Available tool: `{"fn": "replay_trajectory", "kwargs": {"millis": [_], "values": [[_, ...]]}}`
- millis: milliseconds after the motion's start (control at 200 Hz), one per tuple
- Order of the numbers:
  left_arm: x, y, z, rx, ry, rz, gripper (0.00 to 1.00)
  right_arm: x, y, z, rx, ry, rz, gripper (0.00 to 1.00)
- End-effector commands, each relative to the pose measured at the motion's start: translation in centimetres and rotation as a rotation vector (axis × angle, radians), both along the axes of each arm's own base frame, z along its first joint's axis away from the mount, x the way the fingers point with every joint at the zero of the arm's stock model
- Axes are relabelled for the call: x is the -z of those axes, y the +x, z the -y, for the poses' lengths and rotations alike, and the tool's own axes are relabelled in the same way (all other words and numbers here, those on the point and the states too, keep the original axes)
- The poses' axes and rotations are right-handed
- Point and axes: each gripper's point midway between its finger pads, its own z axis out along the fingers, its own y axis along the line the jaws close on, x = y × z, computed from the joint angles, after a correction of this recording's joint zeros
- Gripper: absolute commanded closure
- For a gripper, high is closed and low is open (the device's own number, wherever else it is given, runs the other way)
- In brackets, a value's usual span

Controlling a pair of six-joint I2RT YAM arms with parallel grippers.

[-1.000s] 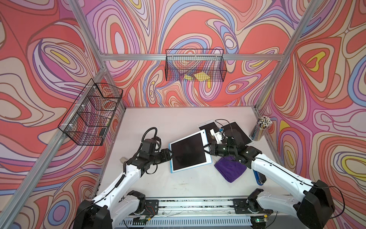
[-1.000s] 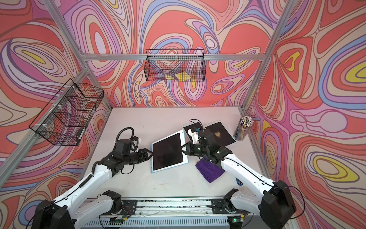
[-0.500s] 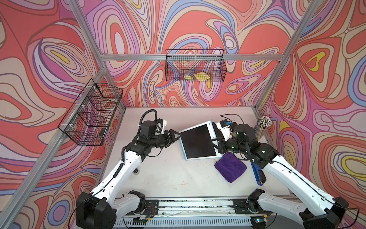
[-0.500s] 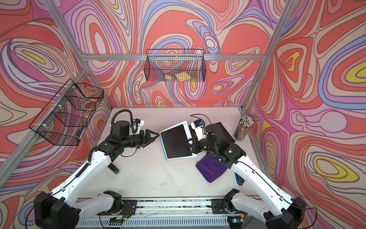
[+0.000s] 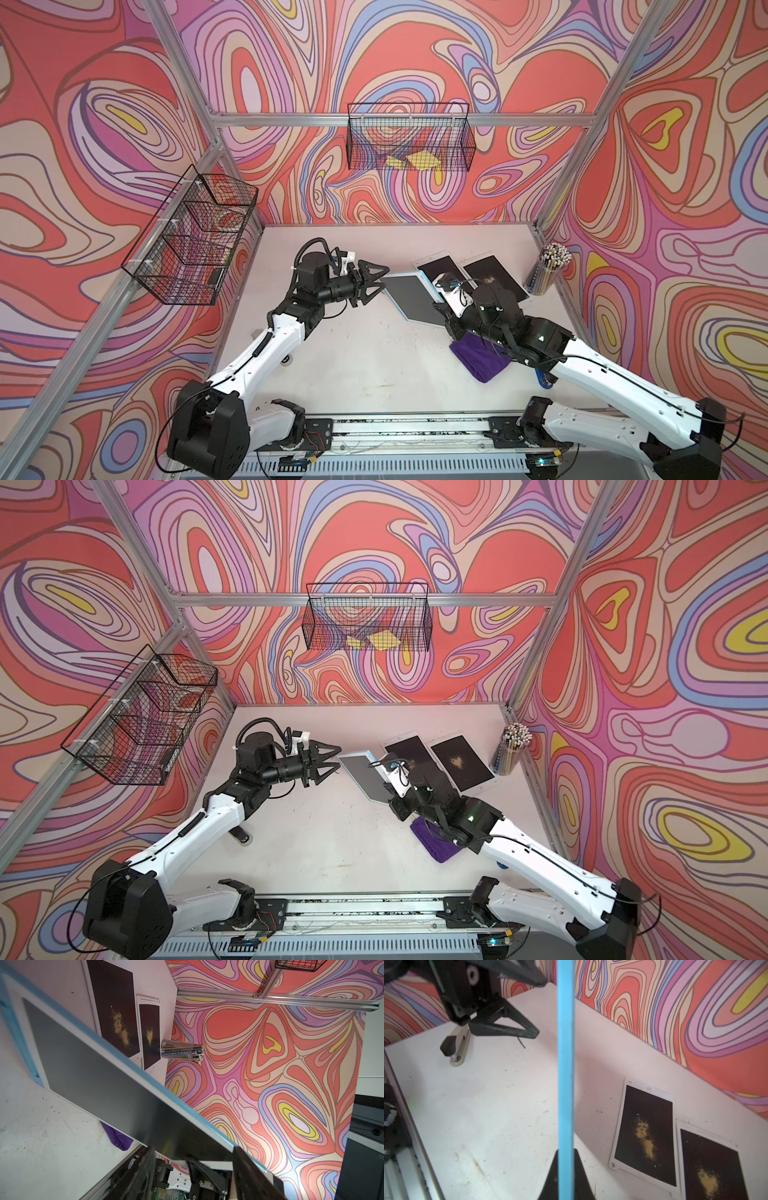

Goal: Wipe the drawing tablet
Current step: Pick up the drawing tablet from the center of the board.

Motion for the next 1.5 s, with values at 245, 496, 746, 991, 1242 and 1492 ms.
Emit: {"fn": "replay_trajectory", "kwargs": {"millis": [245,496,746,991,1242,1492], "values": [[3.5,0.0,-0.8,-0.016,-0.086,-0.133,0.39,-1.7,-0.6,-0.8,-0.049,-0.053,0.312,1.0],[4.6,-0.2,-0.8,-0.015,-0.114,-0.18,0.4,0.1,-1.8,-3.3,-0.114,-0.209,0.438,1.0],[4.5,-0.3,-0.8,-0.01,-0.118,-0.17,0.44,-0.1,-2.0,-3.6,-0.1,-0.24,0.501,1.0],[4.4,-0.5,-0.5,0.015,-0.16,-0.161,0.62,-1.2,-1.5,-3.3,-0.07,-0.257,0.567,1.0],[5.5,-1.4,-0.5,0.041,-0.157,-0.179,0.82,-2.5,-0.7,-2.8,-0.017,-0.29,0.627,1.0],[6.6,-2.0,-0.5,0.059,-0.151,-0.192,0.95,-3.0,-0.4,-2.9,-0.007,-0.305,0.644,0.86]]}}
